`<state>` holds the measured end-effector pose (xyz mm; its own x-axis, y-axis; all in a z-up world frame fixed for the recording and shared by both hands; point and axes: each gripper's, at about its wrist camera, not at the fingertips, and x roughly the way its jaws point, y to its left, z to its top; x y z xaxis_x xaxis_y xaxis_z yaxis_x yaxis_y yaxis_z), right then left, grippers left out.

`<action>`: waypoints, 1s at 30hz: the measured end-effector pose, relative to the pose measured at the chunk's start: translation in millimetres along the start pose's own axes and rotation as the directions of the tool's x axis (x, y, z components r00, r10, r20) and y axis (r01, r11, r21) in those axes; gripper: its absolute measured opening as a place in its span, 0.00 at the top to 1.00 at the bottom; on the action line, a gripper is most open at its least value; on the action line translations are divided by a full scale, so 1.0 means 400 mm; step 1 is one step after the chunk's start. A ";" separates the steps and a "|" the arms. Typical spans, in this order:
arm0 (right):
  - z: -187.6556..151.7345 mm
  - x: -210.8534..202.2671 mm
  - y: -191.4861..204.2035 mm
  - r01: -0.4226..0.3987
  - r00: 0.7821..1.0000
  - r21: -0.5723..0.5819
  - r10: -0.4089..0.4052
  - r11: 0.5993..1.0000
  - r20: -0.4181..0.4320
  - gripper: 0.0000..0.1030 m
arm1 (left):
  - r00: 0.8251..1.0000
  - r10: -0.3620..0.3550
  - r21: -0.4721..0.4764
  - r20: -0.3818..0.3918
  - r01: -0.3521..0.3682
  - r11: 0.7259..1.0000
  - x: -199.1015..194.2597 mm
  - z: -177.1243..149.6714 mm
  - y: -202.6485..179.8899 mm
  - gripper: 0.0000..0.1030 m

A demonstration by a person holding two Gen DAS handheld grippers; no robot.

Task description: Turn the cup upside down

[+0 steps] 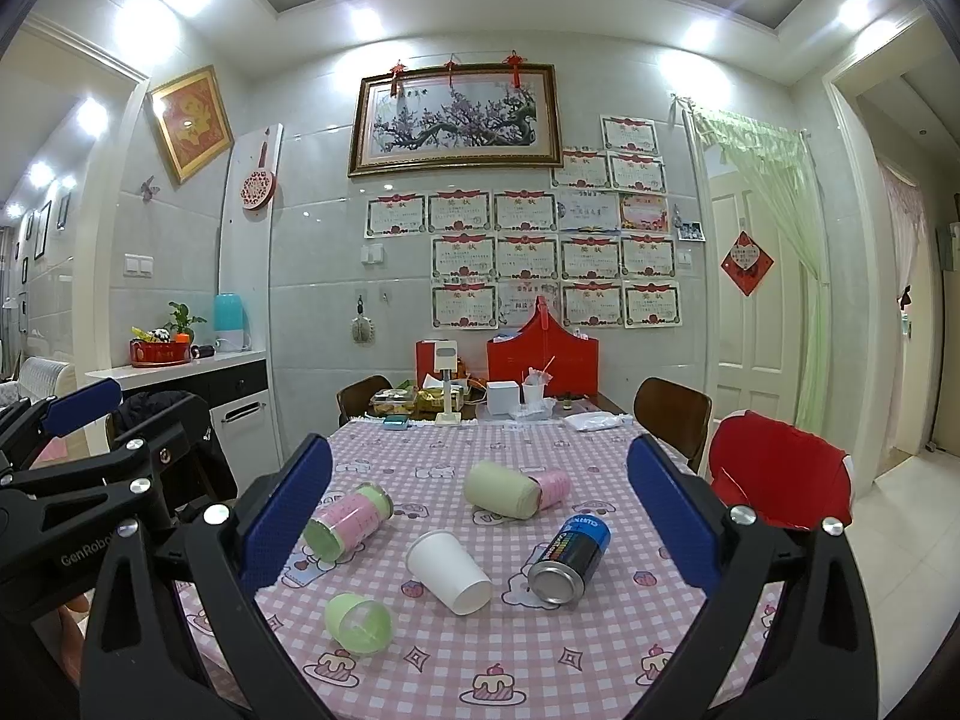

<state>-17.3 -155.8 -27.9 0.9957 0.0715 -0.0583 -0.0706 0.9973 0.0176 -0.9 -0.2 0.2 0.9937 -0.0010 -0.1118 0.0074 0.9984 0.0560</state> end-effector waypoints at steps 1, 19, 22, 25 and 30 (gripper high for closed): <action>-0.006 0.004 -0.007 0.000 1.000 0.001 0.000 1.000 -0.001 0.08 | 1.000 0.000 0.000 0.000 0.000 1.000 0.000 0.000 0.000 0.22; -0.011 0.008 -0.015 0.001 1.000 0.002 -0.001 1.000 -0.006 0.08 | 1.000 -0.001 0.002 -0.006 0.001 1.000 0.013 -0.017 0.000 0.22; -0.022 0.019 -0.013 0.000 1.000 0.003 0.000 1.000 -0.011 0.08 | 1.000 -0.001 0.002 -0.008 0.001 1.000 0.014 -0.018 0.001 0.22; -0.024 0.019 -0.011 0.001 1.000 0.004 -0.001 1.000 -0.010 0.08 | 1.000 -0.001 0.003 -0.009 0.001 1.000 0.018 -0.029 0.000 0.22; -0.053 0.033 -0.020 0.002 1.000 0.007 -0.002 1.000 -0.017 0.08 | 1.000 0.000 0.005 -0.012 0.000 1.000 0.027 -0.040 -0.004 0.22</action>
<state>-4.8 -162.4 -49.8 0.9947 0.0699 -0.0753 -0.0682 0.9974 0.0243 8.0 -0.8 -17.0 0.9924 -0.0008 -0.1233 0.0083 0.9981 0.0606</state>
